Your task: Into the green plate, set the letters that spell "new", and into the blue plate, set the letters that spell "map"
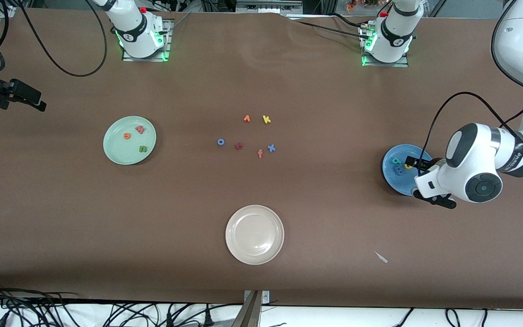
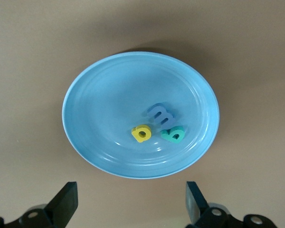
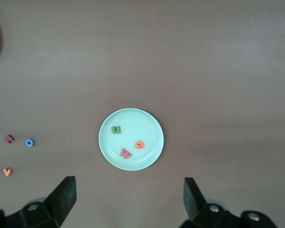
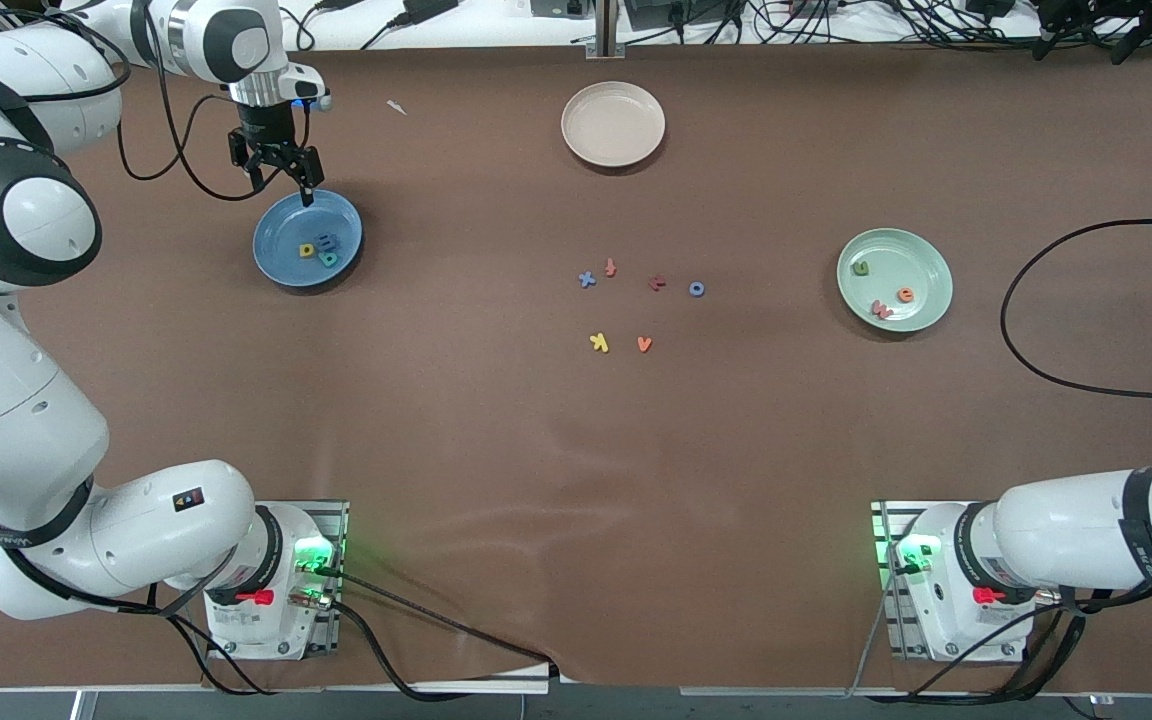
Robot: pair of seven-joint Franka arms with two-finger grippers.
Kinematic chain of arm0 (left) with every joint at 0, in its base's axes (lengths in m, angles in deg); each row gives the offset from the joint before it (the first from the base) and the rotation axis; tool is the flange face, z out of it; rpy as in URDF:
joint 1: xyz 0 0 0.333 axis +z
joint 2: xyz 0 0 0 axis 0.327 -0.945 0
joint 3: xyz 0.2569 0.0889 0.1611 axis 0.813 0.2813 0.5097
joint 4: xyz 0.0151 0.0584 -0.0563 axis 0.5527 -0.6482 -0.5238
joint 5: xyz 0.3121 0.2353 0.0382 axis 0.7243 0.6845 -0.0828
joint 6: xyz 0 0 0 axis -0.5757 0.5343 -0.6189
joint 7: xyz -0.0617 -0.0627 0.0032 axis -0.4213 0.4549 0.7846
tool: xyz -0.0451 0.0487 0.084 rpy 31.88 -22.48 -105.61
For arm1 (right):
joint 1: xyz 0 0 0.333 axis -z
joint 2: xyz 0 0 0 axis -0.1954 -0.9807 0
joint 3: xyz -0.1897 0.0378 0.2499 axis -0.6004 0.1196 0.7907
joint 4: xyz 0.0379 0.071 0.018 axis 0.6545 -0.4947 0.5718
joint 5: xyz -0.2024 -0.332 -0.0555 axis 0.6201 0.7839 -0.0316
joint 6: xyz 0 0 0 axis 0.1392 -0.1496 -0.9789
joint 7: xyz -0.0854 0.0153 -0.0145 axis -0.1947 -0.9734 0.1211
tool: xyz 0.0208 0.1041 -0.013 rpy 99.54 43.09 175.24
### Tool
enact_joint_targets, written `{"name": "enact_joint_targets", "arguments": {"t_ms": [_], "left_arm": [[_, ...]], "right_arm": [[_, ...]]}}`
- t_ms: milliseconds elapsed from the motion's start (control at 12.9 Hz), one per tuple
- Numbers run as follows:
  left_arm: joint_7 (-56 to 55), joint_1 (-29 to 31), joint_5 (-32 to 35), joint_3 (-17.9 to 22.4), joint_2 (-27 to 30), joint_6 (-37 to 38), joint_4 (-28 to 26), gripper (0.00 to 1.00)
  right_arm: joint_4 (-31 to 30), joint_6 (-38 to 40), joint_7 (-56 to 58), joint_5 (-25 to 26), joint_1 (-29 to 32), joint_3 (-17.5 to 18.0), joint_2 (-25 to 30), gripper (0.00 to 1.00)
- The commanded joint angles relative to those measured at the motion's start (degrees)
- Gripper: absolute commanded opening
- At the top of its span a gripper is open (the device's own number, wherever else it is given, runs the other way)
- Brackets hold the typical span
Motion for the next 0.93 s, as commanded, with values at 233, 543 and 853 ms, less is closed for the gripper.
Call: {"name": "enact_joint_targets", "arguments": {"t_ms": [233, 543, 853], "left_arm": [[-1.7, -0.1, -5.2, 0.5, 3.5, 3.3, 1.0, 1.0], [-2.2, -8.1, -8.3, 10.3, 10.8, 3.3, 0.0, 1.0], [-7.6, -14.3, -17.7, 20.0, 20.0, 2.8, -1.5, 1.0]], "right_arm": [[-0.3, 0.1, 1.2, 0.0, 0.0, -0.2, 0.3, 1.0], [-0.3, 0.1, 0.8, 0.0, 0.0, -0.2, 0.4, 1.0], [-0.3, 0.1, 1.0, 0.0, 0.0, -0.2, 0.3, 1.0]]}}
